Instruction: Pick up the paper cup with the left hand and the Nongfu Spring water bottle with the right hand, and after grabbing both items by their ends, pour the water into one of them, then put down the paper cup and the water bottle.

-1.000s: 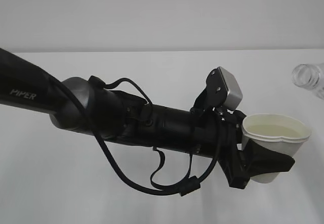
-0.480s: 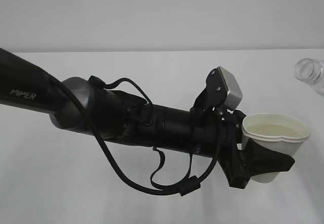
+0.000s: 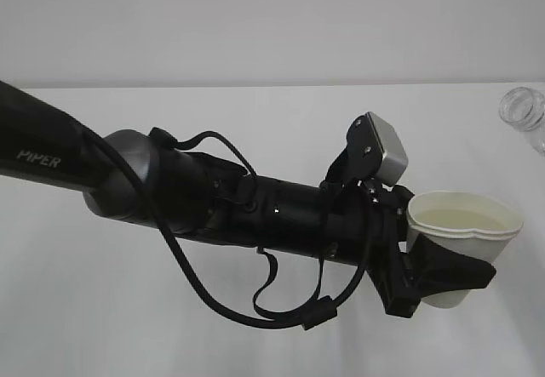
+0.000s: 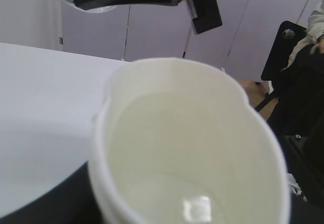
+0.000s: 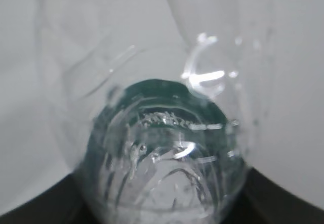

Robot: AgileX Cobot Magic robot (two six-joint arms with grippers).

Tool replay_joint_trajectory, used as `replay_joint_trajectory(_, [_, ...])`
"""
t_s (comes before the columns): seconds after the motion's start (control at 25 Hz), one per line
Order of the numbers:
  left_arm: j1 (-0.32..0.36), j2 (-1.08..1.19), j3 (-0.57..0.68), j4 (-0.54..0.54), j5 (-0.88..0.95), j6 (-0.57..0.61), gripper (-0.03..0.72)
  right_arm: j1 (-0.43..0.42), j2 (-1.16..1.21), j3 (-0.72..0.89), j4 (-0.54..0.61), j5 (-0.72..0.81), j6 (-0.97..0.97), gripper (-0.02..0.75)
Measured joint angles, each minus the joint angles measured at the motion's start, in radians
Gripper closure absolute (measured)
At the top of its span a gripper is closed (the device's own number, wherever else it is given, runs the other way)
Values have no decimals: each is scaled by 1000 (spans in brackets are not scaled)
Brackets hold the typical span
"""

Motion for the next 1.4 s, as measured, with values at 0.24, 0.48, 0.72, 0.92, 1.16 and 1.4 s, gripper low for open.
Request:
replay_joint_trajectory(0.24, [0,0,0,0,0,0,279,0,4,0,0,22,94,336])
replay_joint_trajectory(0.48, [0,0,0,0,0,0,279,0,11,36,2,28,105,336])
replay_joint_trajectory(0.72, [0,0,0,0,0,0,279,0,11,38,104,28,77,336])
replay_joint_trajectory(0.92, [0,0,0,0,0,0,279,0,11,38,371,6,-166,336])
replay_joint_trajectory(1.16, [0,0,0,0,0,0,279,0,11,38,616,-13,-305,336])
replay_joint_trajectory(1.4, [0,0,0,0,0,0,279,0,38,38,813,-38,-422,336])
